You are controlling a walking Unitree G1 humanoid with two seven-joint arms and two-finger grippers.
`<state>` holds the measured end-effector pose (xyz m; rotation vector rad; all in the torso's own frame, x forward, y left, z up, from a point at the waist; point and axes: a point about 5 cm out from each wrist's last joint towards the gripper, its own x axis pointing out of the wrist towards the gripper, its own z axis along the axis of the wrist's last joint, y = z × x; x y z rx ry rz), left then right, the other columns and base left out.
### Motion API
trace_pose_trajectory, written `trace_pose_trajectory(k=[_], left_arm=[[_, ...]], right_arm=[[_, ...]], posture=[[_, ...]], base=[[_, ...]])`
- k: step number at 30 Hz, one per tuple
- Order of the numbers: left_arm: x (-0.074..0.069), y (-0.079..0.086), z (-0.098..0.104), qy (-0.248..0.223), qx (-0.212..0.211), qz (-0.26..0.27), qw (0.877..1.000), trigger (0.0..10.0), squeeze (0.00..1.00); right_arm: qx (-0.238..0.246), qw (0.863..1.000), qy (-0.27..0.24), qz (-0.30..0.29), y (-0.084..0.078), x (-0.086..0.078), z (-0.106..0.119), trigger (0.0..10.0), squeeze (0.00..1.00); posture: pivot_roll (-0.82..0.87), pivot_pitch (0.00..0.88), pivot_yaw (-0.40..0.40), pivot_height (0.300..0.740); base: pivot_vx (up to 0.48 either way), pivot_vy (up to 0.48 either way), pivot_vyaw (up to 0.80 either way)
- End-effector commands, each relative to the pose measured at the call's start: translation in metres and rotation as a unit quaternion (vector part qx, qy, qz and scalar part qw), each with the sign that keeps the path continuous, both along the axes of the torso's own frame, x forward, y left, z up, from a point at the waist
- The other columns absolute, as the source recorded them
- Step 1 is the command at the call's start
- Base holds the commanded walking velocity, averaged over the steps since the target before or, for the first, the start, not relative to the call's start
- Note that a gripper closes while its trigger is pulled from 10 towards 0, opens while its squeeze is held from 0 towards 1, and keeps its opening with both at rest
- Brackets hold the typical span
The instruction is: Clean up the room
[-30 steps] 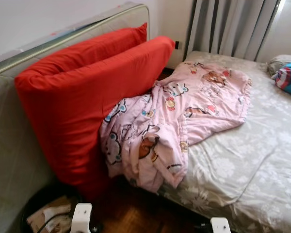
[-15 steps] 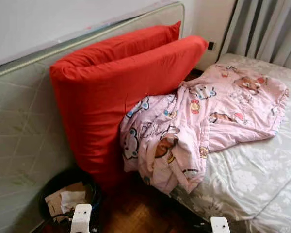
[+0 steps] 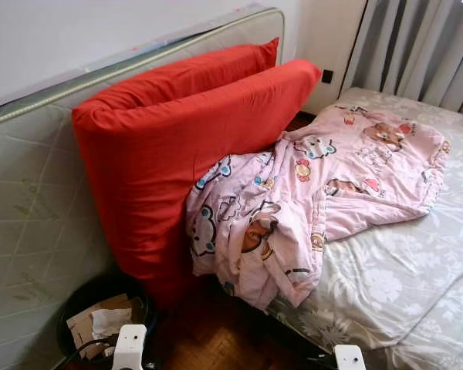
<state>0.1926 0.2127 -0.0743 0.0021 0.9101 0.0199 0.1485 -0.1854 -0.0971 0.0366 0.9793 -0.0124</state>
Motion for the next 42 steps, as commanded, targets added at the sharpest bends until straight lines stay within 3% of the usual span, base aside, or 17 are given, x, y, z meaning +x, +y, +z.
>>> trace_pose_trajectory(k=[1, 14, 17, 42], left_arm=[[-0.0026, 0.0006, -0.0014, 0.008, 0.006, -0.009, 1.0, 10.0, 0.0], [-0.0026, 0.0006, -0.0014, 0.008, 0.006, -0.008, 1.0, 10.0, 0.0], [-0.0028, 0.0005, -0.0014, 0.008, 0.006, -0.012, 1.0, 10.0, 0.0], [-0.0034, 0.0016, -0.0014, 0.008, 0.007, -0.016, 1.0, 10.0, 0.0]], right_arm=[[0.001, 1.0, 0.0, 0.001, 0.0011, 0.0, -0.0001, 10.0, 0.0], [0.002, 1.0, 0.0, 0.001, 0.0011, 0.0, -0.0001, 10.0, 0.0], [-0.005, 0.999, 0.0, 0.035, 0.0024, 0.0003, 0.0002, 10.0, 0.0], [0.001, 1.0, -0.003, 0.025, 0.0031, -0.0006, -0.0001, 10.0, 0.0]], posture=[[-0.04, 0.003, 0.004, 0.725], [-0.04, 0.003, 0.004, 0.725], [-0.04, 0.003, 0.005, 0.725], [-0.04, 0.01, 0.007, 0.725]], base=[[0.0, 0.0, 0.0], [0.0, 0.0, 0.0], [0.0, 0.0, 0.7], [0.029, 0.0, 0.05]])
